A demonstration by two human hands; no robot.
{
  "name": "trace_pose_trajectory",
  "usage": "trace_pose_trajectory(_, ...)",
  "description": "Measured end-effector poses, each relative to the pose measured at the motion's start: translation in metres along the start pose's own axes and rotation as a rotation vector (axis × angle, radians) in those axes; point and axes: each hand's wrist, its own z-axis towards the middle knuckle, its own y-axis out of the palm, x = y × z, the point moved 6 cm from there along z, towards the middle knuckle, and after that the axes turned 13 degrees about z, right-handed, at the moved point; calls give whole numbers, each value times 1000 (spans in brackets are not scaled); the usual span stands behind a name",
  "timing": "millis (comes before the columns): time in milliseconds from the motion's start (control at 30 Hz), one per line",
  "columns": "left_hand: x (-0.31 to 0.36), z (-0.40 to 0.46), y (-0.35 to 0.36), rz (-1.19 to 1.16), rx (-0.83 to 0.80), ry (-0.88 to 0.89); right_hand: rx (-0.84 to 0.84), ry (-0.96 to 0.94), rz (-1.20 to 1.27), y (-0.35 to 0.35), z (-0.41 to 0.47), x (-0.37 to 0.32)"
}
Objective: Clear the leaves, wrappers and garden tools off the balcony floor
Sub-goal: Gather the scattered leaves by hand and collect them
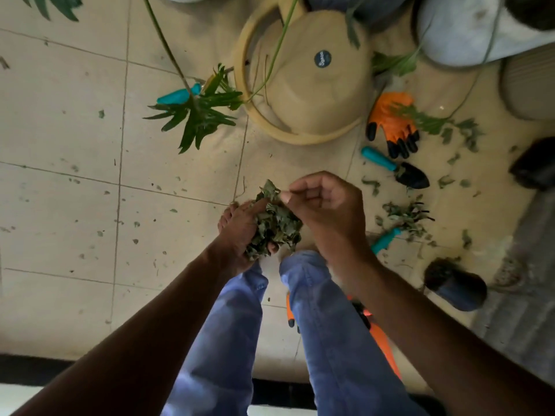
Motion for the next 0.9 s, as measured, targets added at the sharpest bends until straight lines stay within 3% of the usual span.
trace_pose_trajectory(133, 15, -10, 24, -45, -110, 55, 38, -159, -232, 0, -32, -18)
trace_pose_trajectory(400, 19, -13, 64, -83, -314, 78, 249, -263, -340, -23, -44, -16)
trace_pose_trajectory(667, 2, 14, 87, -21, -235, -44, 369, -29, 118, -90, -17, 47)
trace_pose_trajectory(767, -8, 38, 93, 9, -193, -106, 394, 15, -192, -128, 10, 99)
trace_pose_trajectory(900, -22, 73, 99, 50, -200, -163, 167, 67, -1055, -172, 62, 172)
